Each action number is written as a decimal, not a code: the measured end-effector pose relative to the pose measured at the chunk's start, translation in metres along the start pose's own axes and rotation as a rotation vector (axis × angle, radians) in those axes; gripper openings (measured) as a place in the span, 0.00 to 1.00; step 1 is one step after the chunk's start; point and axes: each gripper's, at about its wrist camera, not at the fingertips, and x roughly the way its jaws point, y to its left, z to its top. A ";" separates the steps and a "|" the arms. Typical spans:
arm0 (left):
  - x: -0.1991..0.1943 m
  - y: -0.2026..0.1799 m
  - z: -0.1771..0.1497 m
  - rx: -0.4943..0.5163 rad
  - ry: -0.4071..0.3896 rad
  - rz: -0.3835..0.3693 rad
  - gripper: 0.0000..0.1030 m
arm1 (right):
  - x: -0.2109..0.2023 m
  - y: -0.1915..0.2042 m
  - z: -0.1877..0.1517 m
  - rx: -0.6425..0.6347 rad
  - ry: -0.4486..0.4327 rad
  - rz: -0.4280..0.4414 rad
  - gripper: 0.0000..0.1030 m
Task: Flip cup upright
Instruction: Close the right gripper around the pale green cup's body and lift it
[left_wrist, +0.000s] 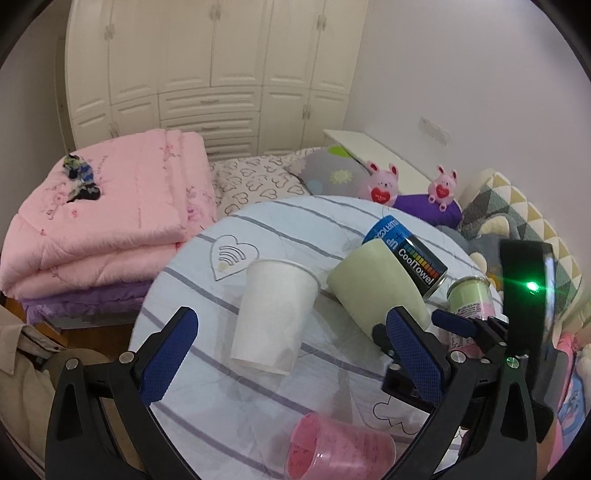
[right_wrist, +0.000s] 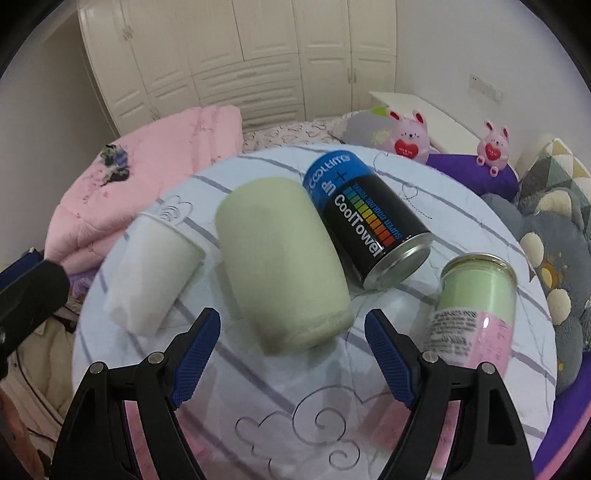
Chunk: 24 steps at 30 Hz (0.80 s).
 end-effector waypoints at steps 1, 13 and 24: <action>0.004 -0.001 0.000 0.003 0.005 -0.002 1.00 | 0.004 -0.001 0.001 0.003 0.013 -0.002 0.79; 0.033 -0.003 0.001 0.009 0.118 -0.044 1.00 | 0.035 -0.010 0.004 0.032 0.066 0.057 0.78; 0.016 0.003 -0.002 0.015 0.148 -0.054 1.00 | 0.021 -0.004 -0.001 0.043 0.058 0.101 0.69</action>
